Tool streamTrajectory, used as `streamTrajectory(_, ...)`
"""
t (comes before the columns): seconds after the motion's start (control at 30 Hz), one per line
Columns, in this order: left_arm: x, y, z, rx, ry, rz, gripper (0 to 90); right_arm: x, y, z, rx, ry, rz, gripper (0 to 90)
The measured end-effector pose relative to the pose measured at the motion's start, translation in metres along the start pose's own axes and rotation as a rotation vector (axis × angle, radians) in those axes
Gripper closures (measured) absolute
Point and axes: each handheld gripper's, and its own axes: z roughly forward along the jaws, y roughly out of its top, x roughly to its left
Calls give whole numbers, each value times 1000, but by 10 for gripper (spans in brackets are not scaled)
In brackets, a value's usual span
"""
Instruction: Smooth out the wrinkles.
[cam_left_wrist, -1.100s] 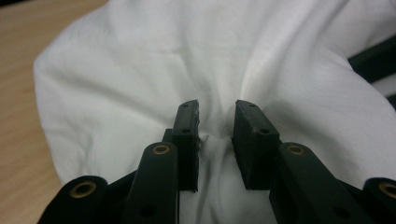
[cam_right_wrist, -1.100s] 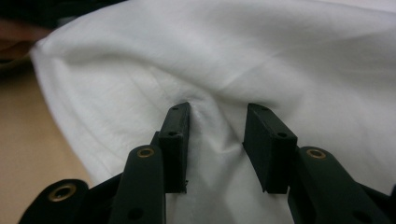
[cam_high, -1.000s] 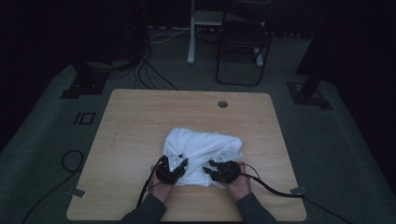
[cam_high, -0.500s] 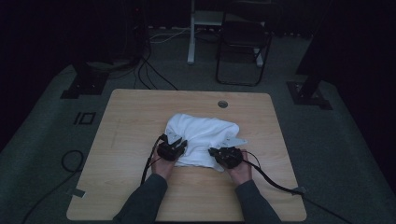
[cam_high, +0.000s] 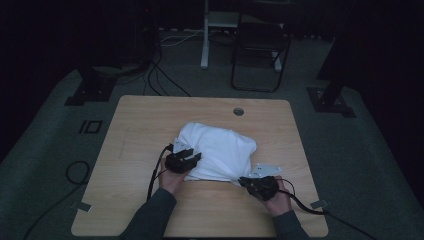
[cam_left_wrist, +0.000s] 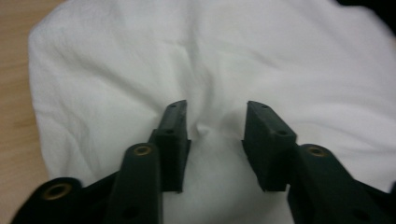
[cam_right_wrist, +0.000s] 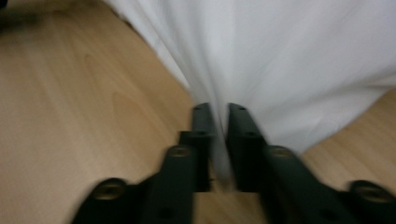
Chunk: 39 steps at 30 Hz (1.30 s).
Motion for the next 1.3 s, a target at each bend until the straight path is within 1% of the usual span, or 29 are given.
streamTrajectory(0.03, 0, 0, 0, 0, 0, 0, 539, -1, 0, -5, -34, 0, 12, 600)
streamTrajectory(0.07, 1, 0, -14, -28, -9, 5, 534, -1, 1, -7, -52, -2, 18, 571)
streamTrajectory(0.1, 1, 0, -14, -28, -9, 5, 524, -1, 1, -7, -52, -2, 18, 571)
streamTrajectory(0.13, 4, -1, -31, -63, 9, 13, 516, -4, 5, -15, -127, 3, 53, 501)
streamTrajectory(0.17, 4, -1, -31, -63, 9, 13, 516, -4, 5, -15, -127, 3, 53, 501)
streamTrajectory(0.2, 10, -5, -42, -66, 35, 11, 516, -7, 11, -16, -172, -22, 71, 482)
streamTrajectory(0.23, 10, -5, -42, -66, 35, 11, 516, -7, 11, -16, -172, -22, 71, 482)
streamTrajectory(0.27, 16, -11, -45, -32, 43, 0, 516, -10, 16, -10, -185, -28, 97, 495)
streamTrajectory(0.3, 16, -11, -45, -32, 43, 0, 516, -10, 16, -10, -185, -28, 97, 495)
streamTrajectory(0.33, 20, -21, -43, 7, 30, -9, 516, -12, 19, 4, -154, -31, 100, 501)
streamTrajectory(0.37, 20, -21, -43, 7, 30, -9, 517, -12, 19, 4, -154, -31, 100, 501)
streamTrajectory(0.4, 21, -32, -39, 40, 18, -21, 518, -16, 19, 22, -100, -65, 102, 525)
streamTrajectory(0.43, 21, -32, -39, 40, 18, -21, 519, -16, 19, 22, -100, -65, 102, 525)
streamTrajectory(0.47, 20, -37, -37, 48, 14, -24, 520, -22, 17, 40, -50, -101, 120, 544)
streamTrajectory(0.5, 20, -37, -37, 48, 14, -24, 520, -22, 17, 40, -50, -101, 120, 544)
streamTrajectory(0.53, 19, -38, -37, 41, 18, -33, 519, -28, 16, 54, -28, -113, 146, 539)
streamTrajectory(0.57, 19, -38, -37, 41, 18, -33, 516, -28, 16, 54, -28, -113, 146, 539)
streamTrajectory(0.6, 19, -38, -36, 38, 23, -31, 515, -34, 16, 63, -32, -107, 169, 529)
streamTrajectory(0.7, 19, -39, -34, 35, 29, -28, 505, -39, 18, 71, -39, -112, 175, 529)
streamTrajectory(0.73, 18, -39, -33, 25, 35, -33, 505, -43, 23, 77, -50, -139, 184, 534)
streamTrajectory(0.8, 18, -39, -33, 25, 35, -33, 505, -45, 24, 80, -54, -144, 196, 534)
streamTrajectory(0.83, 18, -39, -33, 16, 72, -24, 504, -47, 27, 85, -75, -139, 231, 531)
streamTrajectory(0.93, 22, -38, -37, 1, 85, -29, 501, -46, 28, 86, -79, -136, 239, 499)
streamTrajectory(0.97, 26, -38, -43, -9, 109, -37, 500, -45, 28, 80, -103, -130, 246, 469)
streamTrajectory(1.07, 32, -39, -49, -20, 129, -51, 495, -46, 24, 68, -140, -122, 269, 443)
streamTrajectory(1.1, 38, -39, -57, -33, 155, -68, 493, -47, 19, 55, -166, -132, 278, 432)
streamTrajectory(1.13, 38, -39, -57, -33, 155, -68, 493, -47, 19, 55, -166, -132, 278, 432)
streamTrajectory(1.17, 44, -38, -63, -48, 180, -77, 493, -49, 14, 46, -185, -141, 293, 427)
streamTrajectory(1.3, 54, -37, -72, -65, 216, -91, 488, -55, 10, 40, -191, -153, 310, 413)
